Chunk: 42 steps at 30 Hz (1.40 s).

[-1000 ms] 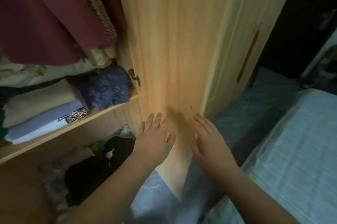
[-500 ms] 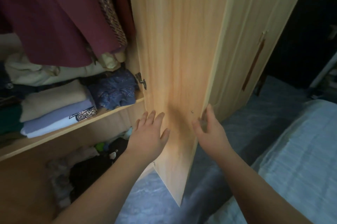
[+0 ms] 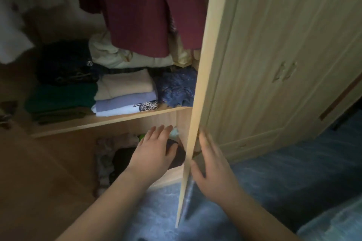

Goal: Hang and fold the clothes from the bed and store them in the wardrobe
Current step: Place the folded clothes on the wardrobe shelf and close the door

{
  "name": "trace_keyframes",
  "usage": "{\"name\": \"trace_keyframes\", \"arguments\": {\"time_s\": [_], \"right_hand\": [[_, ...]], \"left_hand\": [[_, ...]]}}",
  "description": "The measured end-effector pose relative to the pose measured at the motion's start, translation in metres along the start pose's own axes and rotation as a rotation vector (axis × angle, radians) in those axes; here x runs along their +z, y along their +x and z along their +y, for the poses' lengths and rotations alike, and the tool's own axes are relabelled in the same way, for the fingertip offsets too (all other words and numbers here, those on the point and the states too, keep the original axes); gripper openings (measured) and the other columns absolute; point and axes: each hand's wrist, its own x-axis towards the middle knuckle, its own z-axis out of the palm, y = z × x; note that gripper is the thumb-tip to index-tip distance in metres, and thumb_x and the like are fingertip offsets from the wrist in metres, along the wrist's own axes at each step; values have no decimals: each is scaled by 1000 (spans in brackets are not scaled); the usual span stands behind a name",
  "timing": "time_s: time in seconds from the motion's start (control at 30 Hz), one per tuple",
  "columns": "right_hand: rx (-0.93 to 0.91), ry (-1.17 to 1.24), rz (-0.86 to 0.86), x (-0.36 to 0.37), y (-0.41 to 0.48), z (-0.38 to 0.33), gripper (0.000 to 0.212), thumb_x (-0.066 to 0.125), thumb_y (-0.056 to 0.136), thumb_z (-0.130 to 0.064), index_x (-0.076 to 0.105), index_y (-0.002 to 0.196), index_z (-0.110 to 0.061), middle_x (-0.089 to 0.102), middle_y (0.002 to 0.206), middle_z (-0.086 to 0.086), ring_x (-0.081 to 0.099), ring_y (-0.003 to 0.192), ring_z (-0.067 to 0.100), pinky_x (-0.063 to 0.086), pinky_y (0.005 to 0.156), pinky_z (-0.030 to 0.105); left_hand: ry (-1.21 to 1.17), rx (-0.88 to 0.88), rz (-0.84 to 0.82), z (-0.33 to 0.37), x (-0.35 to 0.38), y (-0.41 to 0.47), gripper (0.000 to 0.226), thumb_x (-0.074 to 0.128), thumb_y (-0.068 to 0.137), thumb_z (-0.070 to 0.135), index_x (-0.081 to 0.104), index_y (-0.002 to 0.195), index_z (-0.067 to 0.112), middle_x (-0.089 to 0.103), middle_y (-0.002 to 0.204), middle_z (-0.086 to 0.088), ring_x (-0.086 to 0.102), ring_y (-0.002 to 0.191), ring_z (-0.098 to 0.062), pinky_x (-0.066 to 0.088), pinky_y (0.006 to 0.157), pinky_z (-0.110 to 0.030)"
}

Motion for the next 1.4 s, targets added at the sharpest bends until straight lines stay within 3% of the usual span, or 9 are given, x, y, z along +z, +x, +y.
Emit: {"name": "trace_keyframes", "arguments": {"time_s": [0.1,0.23,0.43,0.6,0.77,1.0,1.13,1.27,1.4], "right_hand": [[-94,3,-51,35,41,-15,77,40,95,-43,-6,156,-38,-8,164,-19,8,149,1,20,117,31],[-146,-24,-97,82,105,-32,81,46,94,-38,-4,157,-36,-11,165,-15,26,148,18,30,115,36],[-59,-176,-102,145,187,-55,104,62,82,-19,-9,158,-26,-18,165,-5,-2,152,23,20,120,40],[52,-290,-105,170,225,-66,105,63,75,-15,-1,159,-15,-10,166,5,-1,153,28,9,121,36],[75,-355,-114,177,247,-68,102,61,78,-16,-2,158,-13,-9,166,8,-2,152,29,8,119,34],[20,-305,-191,159,238,-74,94,55,85,-22,-5,158,-21,-15,165,6,-4,152,30,22,121,47],[-161,-350,-296,143,205,-80,77,49,90,-32,14,158,-22,6,166,6,0,153,26,20,121,48],[-357,-333,-387,134,165,-97,69,47,91,-36,28,155,-19,23,163,6,14,151,26,22,120,47],[-519,-268,-451,142,133,-127,67,45,94,-42,26,156,-23,22,163,5,16,151,26,19,122,46]], "left_hand": [[-11,-68,51,-40,-22,4,59,44,99,47,29,152,25,36,158,1,22,150,-21,20,123,-41],[-34,-171,88,-103,-46,17,58,45,99,45,30,152,25,37,157,1,23,149,-21,24,122,-42],[-21,-265,116,-186,-68,56,57,46,97,43,29,150,28,40,153,1,37,141,-23,42,109,-42],[1,-240,102,-219,-68,91,55,47,96,37,32,148,26,40,153,0,33,142,-21,37,112,-39],[26,-224,86,-225,-65,107,50,51,92,33,40,140,23,50,137,-2,43,126,-21,42,104,-38],[54,-310,119,-209,-68,80,57,45,97,38,26,150,29,32,159,-1,21,149,-24,31,117,-46],[96,-419,156,-187,-62,26,59,43,96,42,28,151,30,33,159,-1,22,150,-24,27,120,-45],[122,-585,169,-161,-56,-54,61,44,96,45,26,153,31,31,160,3,20,151,-23,21,122,-41],[210,-743,161,-144,-63,-141,63,40,96,44,25,154,27,30,160,3,19,150,-23,21,122,-39]]}}
